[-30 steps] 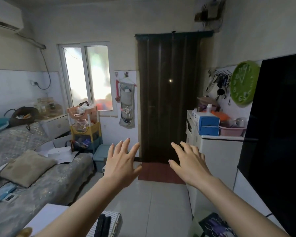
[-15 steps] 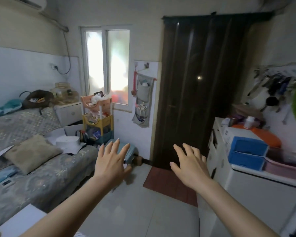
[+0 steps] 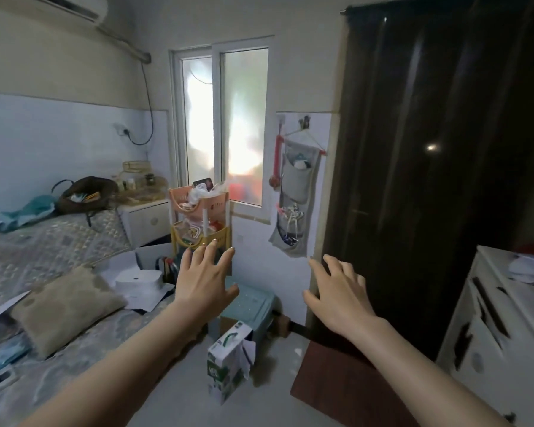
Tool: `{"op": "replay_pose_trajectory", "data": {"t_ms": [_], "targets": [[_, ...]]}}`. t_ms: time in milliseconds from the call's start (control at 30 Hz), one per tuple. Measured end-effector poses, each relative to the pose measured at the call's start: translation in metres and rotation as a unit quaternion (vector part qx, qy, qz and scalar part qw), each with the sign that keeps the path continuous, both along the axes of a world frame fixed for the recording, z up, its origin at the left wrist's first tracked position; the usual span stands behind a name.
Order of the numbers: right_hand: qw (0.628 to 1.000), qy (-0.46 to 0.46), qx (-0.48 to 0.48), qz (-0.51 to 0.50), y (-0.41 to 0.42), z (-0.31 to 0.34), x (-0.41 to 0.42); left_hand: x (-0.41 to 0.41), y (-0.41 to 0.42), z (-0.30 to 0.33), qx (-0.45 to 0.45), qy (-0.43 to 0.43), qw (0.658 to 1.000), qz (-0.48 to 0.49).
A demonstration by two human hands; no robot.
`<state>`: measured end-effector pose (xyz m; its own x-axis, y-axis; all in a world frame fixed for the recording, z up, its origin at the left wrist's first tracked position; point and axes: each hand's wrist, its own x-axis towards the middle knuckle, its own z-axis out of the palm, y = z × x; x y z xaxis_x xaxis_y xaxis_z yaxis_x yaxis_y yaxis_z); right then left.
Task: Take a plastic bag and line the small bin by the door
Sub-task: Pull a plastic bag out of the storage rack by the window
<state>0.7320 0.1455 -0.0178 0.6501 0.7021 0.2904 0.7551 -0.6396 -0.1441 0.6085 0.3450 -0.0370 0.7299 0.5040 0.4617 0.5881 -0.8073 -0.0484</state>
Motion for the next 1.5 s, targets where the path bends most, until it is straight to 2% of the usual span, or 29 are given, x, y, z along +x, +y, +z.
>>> {"op": "replay_pose_trajectory", "data": {"t_ms": [167, 533, 833, 1000, 1233, 1400, 1500], "targets": [[1.0, -0.005, 0.002, 0.027, 0.102, -0.004, 0.082, 0.063, 0.083, -0.008, -0.006, 0.006, 1.0, 0.013], [0.991, 0.004, 0.004, 0.132, 0.381, -0.018, 0.263, 0.185, 0.317, -0.016, -0.03, -0.01, 0.993, 0.115], [0.983, 0.026, 0.027, 0.178, 0.597, -0.024, 0.355, 0.247, 0.506, -0.029, -0.06, -0.004, 0.987, 0.149], [0.983, 0.026, 0.07, 0.169, 0.716, -0.044, 0.392, 0.305, 0.633, -0.036, -0.052, -0.001, 0.995, 0.09], [0.987, 0.07, 0.094, 0.109, 0.861, -0.056, 0.439, 0.361, 0.812, -0.032, -0.056, 0.03, 0.998, 0.028], [0.991, 0.07, 0.085, 0.082, 0.93, -0.066, 0.484, 0.434, 0.892, -0.039, -0.105, 0.041, 0.993, -0.013], [0.992, 0.069, 0.069, 0.081, 0.965, -0.071, 0.527, 0.479, 0.926, -0.051, -0.188, 0.016, 0.98, -0.059]]}}
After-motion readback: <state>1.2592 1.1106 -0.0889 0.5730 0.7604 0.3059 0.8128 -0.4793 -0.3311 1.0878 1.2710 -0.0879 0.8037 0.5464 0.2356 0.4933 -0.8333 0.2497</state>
